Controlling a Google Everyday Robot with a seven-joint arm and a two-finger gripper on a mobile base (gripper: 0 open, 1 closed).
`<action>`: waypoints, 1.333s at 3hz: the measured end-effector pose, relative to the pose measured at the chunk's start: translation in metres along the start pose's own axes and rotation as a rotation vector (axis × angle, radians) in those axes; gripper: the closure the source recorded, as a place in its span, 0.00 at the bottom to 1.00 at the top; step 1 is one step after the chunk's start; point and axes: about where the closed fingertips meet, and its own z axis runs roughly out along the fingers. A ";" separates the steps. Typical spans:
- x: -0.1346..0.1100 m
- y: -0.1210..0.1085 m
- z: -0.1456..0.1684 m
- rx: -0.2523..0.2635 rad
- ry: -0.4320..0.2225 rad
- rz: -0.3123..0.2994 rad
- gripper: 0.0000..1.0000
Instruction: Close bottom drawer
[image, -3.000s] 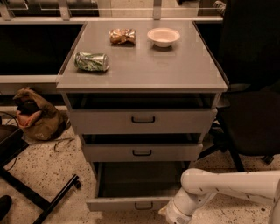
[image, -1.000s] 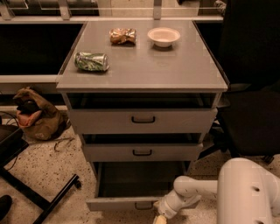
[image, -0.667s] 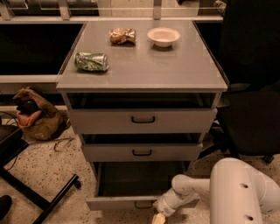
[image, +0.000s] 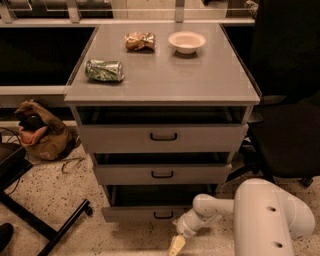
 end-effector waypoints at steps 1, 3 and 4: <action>0.000 0.000 0.000 0.000 0.000 0.000 0.00; -0.043 -0.095 -0.025 0.078 -0.076 -0.030 0.00; -0.043 -0.095 -0.025 0.078 -0.076 -0.030 0.00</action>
Offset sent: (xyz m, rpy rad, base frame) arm 0.0890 -0.0108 0.0018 0.0698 -0.0997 -0.0363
